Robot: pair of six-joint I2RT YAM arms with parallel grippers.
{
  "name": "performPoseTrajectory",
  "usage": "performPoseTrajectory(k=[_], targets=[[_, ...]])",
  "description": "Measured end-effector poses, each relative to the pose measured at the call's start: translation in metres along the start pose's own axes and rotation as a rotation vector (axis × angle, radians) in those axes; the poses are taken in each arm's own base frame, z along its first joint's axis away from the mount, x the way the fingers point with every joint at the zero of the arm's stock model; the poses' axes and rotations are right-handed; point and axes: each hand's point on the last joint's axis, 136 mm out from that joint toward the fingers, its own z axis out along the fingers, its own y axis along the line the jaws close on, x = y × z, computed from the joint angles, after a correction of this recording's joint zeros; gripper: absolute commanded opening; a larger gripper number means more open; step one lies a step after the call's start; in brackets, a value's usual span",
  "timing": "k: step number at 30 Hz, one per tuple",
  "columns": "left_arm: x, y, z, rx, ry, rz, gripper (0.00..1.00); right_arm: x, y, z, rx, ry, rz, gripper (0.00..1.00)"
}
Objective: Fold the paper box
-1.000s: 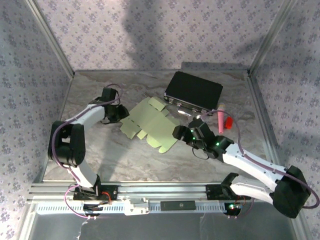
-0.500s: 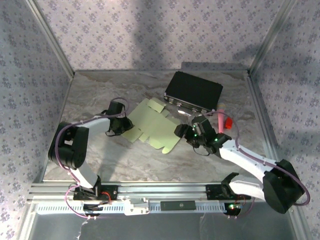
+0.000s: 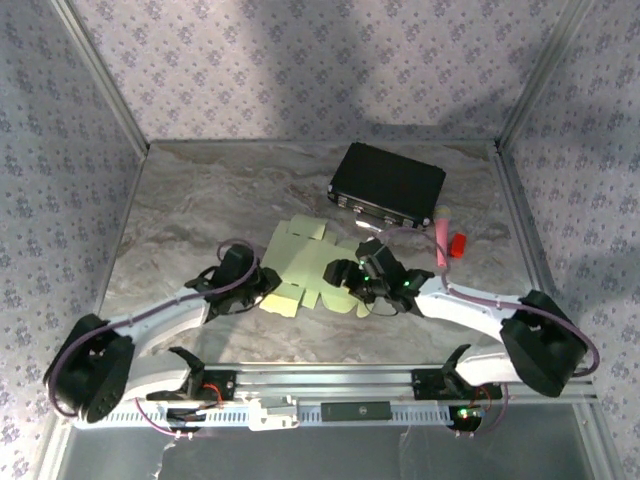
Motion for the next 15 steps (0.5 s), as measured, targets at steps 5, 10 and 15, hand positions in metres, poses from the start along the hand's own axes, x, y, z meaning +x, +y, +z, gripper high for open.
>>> performPoseTrajectory(k=[5,10,15], targets=[[-0.039,-0.026,-0.032,0.070,-0.077,-0.032,0.38,0.021,0.011,0.023,-0.038,0.042,0.010,0.69],[-0.095,0.007,-0.033,0.003,-0.135,-0.109,0.30,0.044,0.020,0.047,-0.055,0.086,0.020,0.60],[-0.075,0.033,0.001,-0.070,0.019,-0.106,0.29,0.058,0.030,0.065,-0.086,0.104,0.038,0.55]])
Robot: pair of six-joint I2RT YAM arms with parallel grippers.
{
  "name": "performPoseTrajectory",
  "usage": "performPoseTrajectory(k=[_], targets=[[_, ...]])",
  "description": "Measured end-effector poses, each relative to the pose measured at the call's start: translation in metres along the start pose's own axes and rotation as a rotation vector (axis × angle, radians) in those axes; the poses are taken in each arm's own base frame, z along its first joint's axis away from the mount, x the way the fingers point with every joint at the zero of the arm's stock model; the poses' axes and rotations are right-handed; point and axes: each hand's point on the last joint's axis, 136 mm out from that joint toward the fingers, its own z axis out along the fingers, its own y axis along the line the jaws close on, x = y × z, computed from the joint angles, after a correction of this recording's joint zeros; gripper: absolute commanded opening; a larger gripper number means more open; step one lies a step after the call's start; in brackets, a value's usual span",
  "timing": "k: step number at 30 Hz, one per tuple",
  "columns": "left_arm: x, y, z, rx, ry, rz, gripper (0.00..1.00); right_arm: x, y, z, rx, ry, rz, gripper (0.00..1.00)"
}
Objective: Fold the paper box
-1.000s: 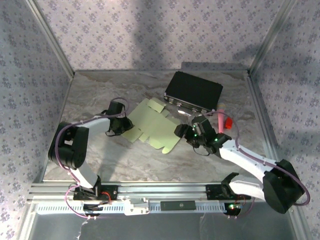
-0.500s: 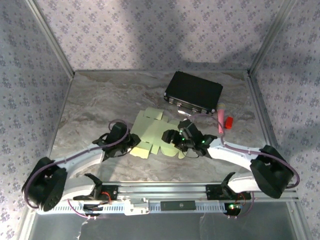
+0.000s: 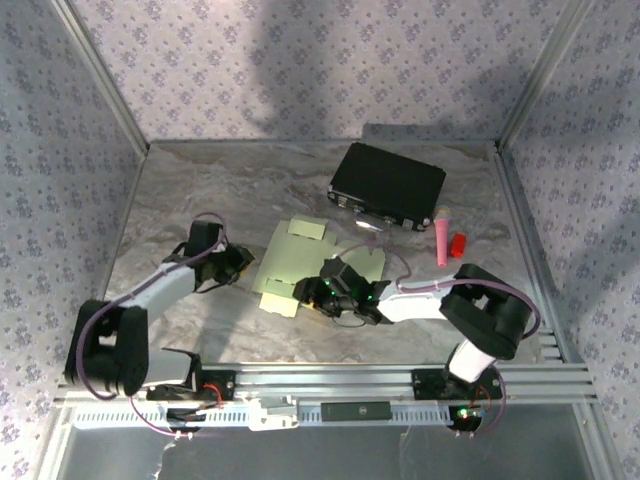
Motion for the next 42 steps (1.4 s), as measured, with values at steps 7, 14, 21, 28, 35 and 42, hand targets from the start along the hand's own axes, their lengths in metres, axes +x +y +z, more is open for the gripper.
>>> performPoseTrajectory(k=[7,14,21,28,35,42], targets=[[0.023,-0.002,0.011,0.028,0.062,0.068,0.29,0.004,0.002,0.011,-0.019,-0.010,0.038,0.51],[0.039,0.014,0.024,0.000,0.103,0.075,0.28,0.003,0.003,0.020,-0.035,-0.013,0.067,0.48],[0.041,0.010,0.026,0.019,0.103,0.084,0.28,0.002,0.010,0.024,-0.063,-0.014,0.080,0.42],[0.044,0.006,0.020,0.045,0.093,0.081,0.28,0.006,0.016,0.024,-0.072,-0.008,0.074,0.38],[0.041,0.000,0.014,0.064,0.072,0.086,0.28,0.005,0.016,0.024,-0.072,-0.016,0.089,0.09],[0.030,-0.021,-0.034,0.128,-0.045,0.120,0.59,-0.003,0.025,0.015,-0.095,-0.034,0.088,0.00]])
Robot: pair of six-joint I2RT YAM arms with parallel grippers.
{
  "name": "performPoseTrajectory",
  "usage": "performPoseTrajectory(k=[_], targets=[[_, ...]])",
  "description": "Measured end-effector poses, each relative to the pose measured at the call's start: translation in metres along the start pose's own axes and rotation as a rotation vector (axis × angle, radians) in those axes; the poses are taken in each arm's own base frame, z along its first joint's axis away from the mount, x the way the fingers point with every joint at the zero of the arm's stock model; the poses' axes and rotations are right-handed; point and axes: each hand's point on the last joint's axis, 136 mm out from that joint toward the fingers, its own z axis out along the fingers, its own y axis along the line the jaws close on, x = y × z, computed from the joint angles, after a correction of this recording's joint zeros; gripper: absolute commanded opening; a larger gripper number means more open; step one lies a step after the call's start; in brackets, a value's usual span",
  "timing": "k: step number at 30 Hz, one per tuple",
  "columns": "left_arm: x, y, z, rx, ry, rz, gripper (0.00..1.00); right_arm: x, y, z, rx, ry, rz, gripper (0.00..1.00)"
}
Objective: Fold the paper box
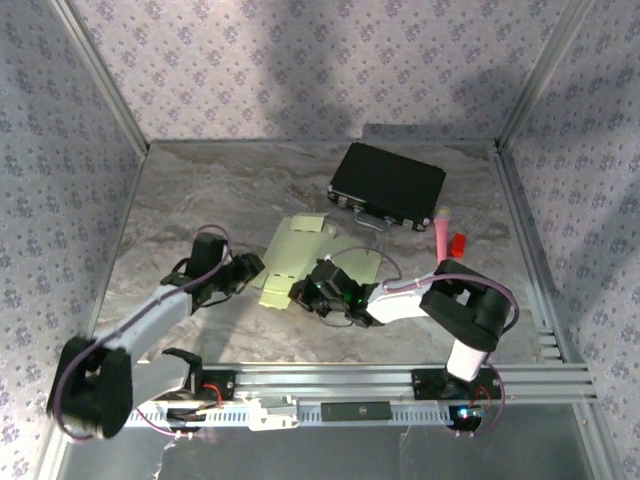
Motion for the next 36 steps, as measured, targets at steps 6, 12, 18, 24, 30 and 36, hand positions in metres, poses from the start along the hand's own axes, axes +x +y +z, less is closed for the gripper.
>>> performPoseTrajectory(k=[6,12,18,24,30,36], targets=[[-0.057,-0.014,-0.031,0.078,-0.135,-0.061,0.68,-0.010,0.052,-0.037,-0.077,0.016,-0.076,0.00],[-0.065,-0.019,-0.011,0.153,-0.054,-0.111,0.71,-0.019,0.119,-0.087,-0.218,0.079,-0.174,0.00],[-0.072,-0.041,-0.017,0.240,-0.046,-0.204,0.86,-0.027,0.128,-0.124,-0.258,0.136,-0.231,0.00],[-0.072,-0.063,-0.037,0.350,-0.061,-0.366,0.91,-0.031,0.125,-0.136,-0.277,0.184,-0.245,0.00],[-0.056,-0.057,-0.012,0.323,0.066,-0.566,0.91,-0.023,0.125,-0.135,-0.302,0.259,-0.245,0.00],[-0.056,-0.066,-0.005,0.352,0.104,-0.648,0.88,-0.016,0.130,-0.139,-0.335,0.305,-0.257,0.00]])
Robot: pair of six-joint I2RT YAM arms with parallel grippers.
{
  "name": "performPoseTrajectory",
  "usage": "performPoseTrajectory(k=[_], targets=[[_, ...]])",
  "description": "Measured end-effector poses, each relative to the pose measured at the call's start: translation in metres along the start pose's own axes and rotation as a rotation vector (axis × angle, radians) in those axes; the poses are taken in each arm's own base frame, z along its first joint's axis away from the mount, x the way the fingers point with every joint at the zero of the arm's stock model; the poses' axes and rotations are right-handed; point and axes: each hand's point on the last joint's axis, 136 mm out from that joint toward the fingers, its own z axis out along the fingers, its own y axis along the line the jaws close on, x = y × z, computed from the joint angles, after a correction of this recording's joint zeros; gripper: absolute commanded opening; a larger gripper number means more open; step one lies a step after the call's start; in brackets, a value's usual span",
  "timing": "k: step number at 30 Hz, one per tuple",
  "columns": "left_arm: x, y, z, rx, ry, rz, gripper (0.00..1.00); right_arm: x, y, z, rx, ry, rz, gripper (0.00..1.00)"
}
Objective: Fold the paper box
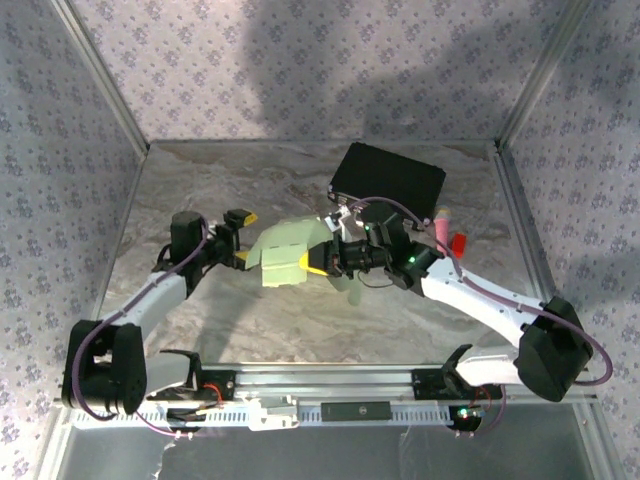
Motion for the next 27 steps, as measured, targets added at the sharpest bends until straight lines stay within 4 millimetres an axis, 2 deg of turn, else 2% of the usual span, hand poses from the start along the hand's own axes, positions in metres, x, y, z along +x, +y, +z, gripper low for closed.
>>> performPoseTrajectory(k=[3,6,8,11,13,14,15,17,18,19,22,24,27], targets=[[0.005,-0.005,0.008,0.020,0.024,-0.019,0.81,0.000,0.004,-0.001,-0.018,0.009,-0.008,0.00],[0.009,-0.004,0.015,0.020,0.041,-0.040,0.65,0.000,0.008,-0.002,-0.036,0.014,-0.017,0.00],[0.010,-0.007,0.016,0.034,0.037,-0.046,0.47,0.000,0.011,-0.002,-0.050,0.018,-0.022,0.00],[0.006,-0.014,0.015,0.062,0.014,-0.064,0.14,0.000,0.015,-0.002,-0.067,0.020,-0.027,0.00],[0.004,-0.018,0.014,0.079,-0.006,-0.072,0.00,0.000,0.017,-0.002,-0.074,0.022,-0.027,0.00],[0.003,-0.020,0.012,0.087,-0.017,-0.073,0.00,0.000,0.017,-0.002,-0.075,0.023,-0.026,0.02],[0.003,-0.023,0.010,0.098,-0.029,-0.088,0.00,0.000,0.016,-0.003,-0.075,0.025,-0.022,0.18],[0.001,-0.028,0.004,0.115,-0.059,-0.090,0.00,-0.001,0.013,-0.004,-0.068,0.020,-0.011,0.57],[0.000,-0.030,-0.001,0.123,-0.086,-0.089,0.00,-0.003,0.010,-0.005,-0.063,0.015,-0.004,0.67],[-0.002,-0.032,-0.006,0.130,-0.114,-0.091,0.00,-0.004,0.008,-0.006,-0.058,0.011,0.002,0.73],[-0.006,-0.032,-0.024,0.127,-0.200,-0.106,0.00,-0.009,0.001,-0.014,-0.031,-0.016,0.020,0.81],[-0.004,-0.033,-0.040,0.097,-0.257,-0.111,0.00,-0.016,-0.006,-0.024,0.012,-0.065,0.032,0.81],[0.003,-0.051,-0.063,0.054,-0.349,-0.098,0.00,-0.023,-0.007,-0.045,0.062,-0.156,0.035,0.79]])
